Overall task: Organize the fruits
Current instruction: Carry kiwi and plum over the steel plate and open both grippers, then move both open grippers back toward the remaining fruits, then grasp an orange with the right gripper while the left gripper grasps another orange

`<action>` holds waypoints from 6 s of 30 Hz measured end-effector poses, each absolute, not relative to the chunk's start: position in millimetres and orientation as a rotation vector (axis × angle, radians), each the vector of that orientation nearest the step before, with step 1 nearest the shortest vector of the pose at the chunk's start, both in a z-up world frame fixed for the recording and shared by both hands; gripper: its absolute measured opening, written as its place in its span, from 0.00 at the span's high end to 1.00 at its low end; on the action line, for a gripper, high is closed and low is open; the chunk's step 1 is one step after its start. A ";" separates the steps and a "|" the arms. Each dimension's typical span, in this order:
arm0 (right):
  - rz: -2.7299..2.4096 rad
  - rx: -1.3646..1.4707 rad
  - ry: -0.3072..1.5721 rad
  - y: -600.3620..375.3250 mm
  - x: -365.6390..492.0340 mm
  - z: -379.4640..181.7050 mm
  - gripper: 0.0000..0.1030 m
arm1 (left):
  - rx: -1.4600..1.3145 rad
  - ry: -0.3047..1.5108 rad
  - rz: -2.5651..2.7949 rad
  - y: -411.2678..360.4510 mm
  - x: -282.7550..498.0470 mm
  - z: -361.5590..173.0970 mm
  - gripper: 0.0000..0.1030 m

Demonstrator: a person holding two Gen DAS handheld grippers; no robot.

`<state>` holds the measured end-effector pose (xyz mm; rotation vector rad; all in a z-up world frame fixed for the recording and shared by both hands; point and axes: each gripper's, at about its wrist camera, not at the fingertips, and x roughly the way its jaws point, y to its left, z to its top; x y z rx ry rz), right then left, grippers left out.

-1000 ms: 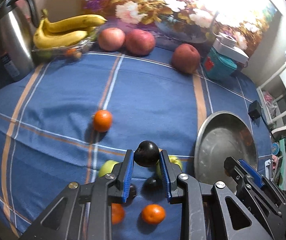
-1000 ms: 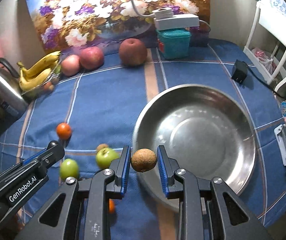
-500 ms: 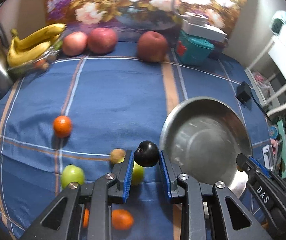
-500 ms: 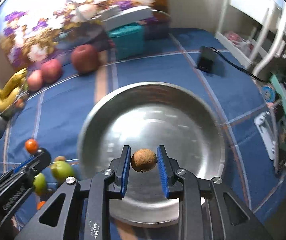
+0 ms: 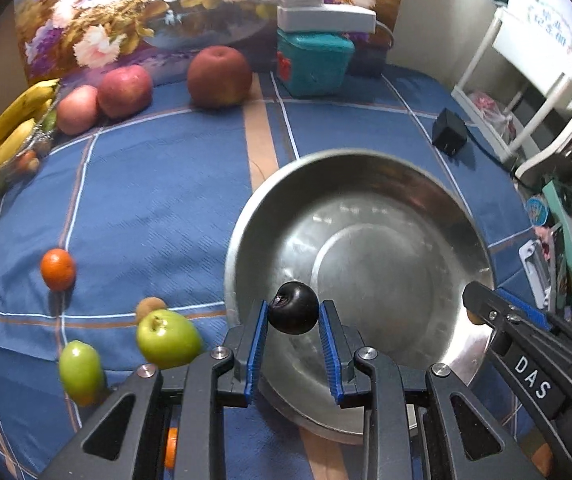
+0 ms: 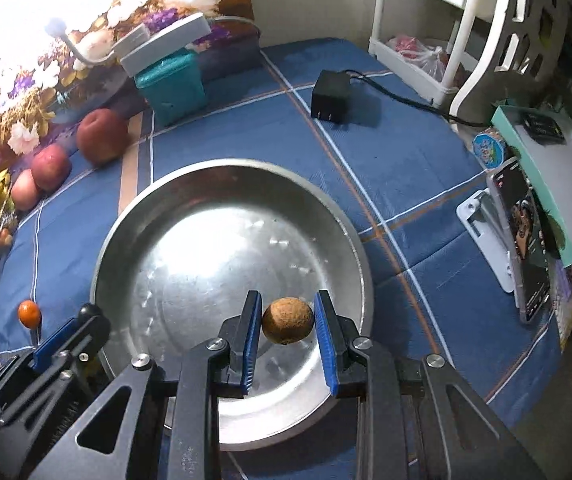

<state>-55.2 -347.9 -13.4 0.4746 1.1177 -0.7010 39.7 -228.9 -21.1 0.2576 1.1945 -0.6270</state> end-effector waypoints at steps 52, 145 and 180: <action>-0.642 0.319 1.159 -316.5 -32.5 -11.8 0.26 | 0.294 1.118 -0.187 -133.2 90.5 -14.1 0.00; -0.238 0.451 1.238 -160.7 -27.2 -55.2 0.37 | -0.177 1.405 -0.335 0.1 52.6 -46.8 0.20; -0.188 0.482 1.277 -163.1 -10.7 -76.7 0.64 | -0.248 1.463 -0.402 -32.2 64.8 -64.1 0.61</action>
